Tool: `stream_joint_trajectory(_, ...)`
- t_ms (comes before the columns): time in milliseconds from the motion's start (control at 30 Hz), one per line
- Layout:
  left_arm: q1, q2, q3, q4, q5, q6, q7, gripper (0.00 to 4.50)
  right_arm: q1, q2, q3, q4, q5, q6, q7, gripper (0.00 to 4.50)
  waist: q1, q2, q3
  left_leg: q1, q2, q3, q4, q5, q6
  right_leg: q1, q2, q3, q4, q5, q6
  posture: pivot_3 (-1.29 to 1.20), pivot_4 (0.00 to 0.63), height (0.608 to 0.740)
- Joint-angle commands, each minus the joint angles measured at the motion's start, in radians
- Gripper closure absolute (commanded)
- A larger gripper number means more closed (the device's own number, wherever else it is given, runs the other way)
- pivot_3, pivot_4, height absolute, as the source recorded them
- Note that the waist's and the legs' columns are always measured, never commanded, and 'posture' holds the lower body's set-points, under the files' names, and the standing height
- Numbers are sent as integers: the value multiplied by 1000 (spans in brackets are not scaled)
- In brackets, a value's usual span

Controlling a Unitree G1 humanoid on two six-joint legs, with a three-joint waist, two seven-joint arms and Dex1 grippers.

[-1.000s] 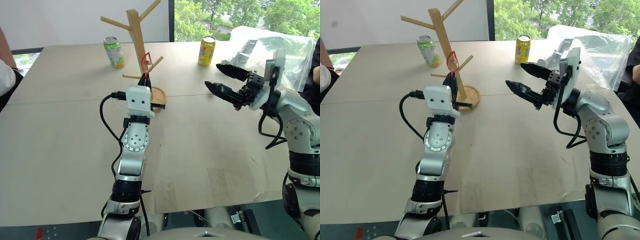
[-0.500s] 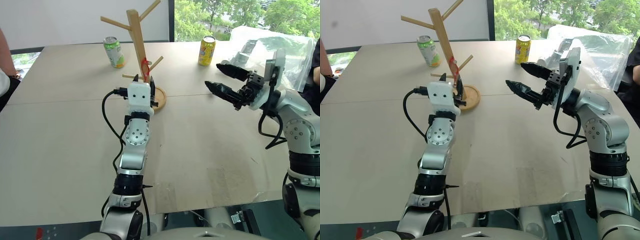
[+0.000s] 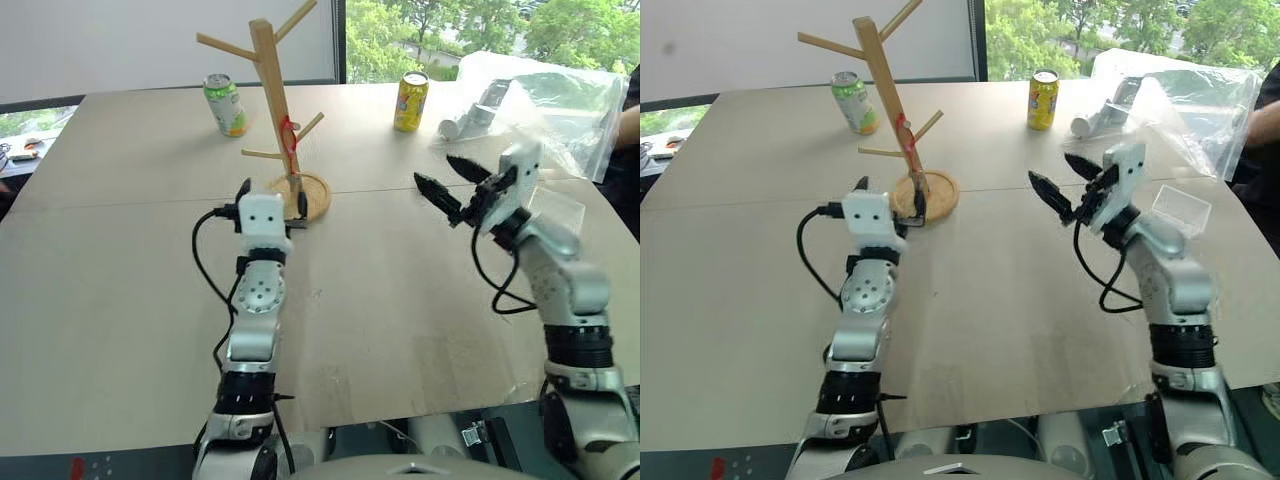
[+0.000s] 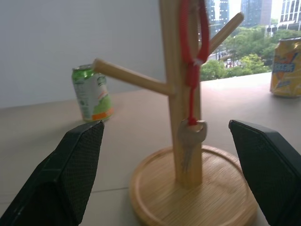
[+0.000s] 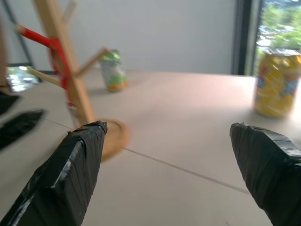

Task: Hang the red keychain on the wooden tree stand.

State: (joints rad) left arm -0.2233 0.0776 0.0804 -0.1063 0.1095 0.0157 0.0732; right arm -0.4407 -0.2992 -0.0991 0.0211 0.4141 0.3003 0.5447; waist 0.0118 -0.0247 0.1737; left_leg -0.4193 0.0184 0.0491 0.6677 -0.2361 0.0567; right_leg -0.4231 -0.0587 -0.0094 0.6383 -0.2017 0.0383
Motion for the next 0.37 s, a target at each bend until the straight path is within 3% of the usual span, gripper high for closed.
stream_joint_trajectory(33,68,23,63,-48,-50,-17,-12,72,41,61,-1,71,-98,-167,-95,0,0,0,0,0,0,0,0,0,0,0,0,0,0,0,0,0,150,740)
stream_joint_trajectory(367,190,61,126,-82,-132,1,-71,72,68,160,-8,265,-249,-397,-283,0,0,0,0,1,0,0,0,0,0,0,0,0,0,-3,-4,0,150,740)
